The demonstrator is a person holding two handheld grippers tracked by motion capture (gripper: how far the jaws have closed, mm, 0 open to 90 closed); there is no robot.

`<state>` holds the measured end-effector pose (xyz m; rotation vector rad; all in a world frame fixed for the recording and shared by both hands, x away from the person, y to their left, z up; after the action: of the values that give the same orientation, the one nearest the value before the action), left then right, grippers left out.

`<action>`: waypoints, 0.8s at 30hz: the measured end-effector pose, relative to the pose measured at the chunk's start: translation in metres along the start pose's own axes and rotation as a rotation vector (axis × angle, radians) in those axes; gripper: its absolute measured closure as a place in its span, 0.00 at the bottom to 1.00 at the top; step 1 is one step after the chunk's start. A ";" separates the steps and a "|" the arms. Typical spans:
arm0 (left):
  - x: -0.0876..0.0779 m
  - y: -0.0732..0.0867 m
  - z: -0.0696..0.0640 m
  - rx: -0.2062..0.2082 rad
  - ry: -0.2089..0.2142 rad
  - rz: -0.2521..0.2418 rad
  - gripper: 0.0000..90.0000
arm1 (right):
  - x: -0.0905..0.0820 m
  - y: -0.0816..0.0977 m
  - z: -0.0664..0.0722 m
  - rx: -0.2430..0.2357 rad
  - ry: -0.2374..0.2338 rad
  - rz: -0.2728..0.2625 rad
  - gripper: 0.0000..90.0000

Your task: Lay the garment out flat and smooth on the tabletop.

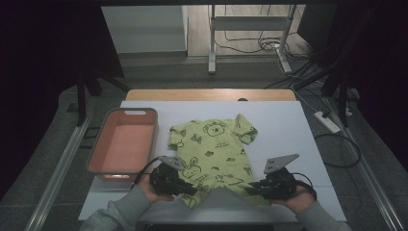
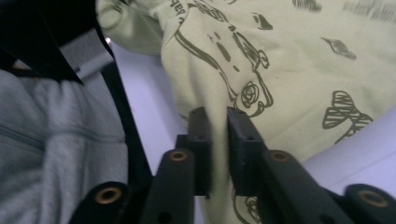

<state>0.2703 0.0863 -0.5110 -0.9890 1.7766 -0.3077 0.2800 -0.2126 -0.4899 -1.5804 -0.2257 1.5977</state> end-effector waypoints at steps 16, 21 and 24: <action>-0.012 -0.017 0.026 -0.069 -0.279 -0.171 0.44 | -0.013 -0.008 -0.046 0.089 0.215 -0.202 0.49; -0.010 -0.018 0.036 -0.087 -0.311 -0.167 0.43 | -0.004 -0.012 -0.053 0.081 0.241 -0.190 0.48; -0.008 -0.018 0.039 -0.090 -0.330 -0.161 0.42 | 0.000 -0.013 -0.055 0.074 0.254 -0.185 0.48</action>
<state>0.3137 0.0903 -0.5117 -1.1779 1.4251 -0.1542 0.3345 -0.2279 -0.4917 -1.6363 -0.1677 1.2370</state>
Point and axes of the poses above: each handheld gripper's, and its own axes: x roughly forward along the jaws, y roughly out of its underside, z roughly to its left, the point moved 4 cm from there along x, roughly forward along the jaws, and after that the axes turned 3 degrees about y, right-handed, at the moved point
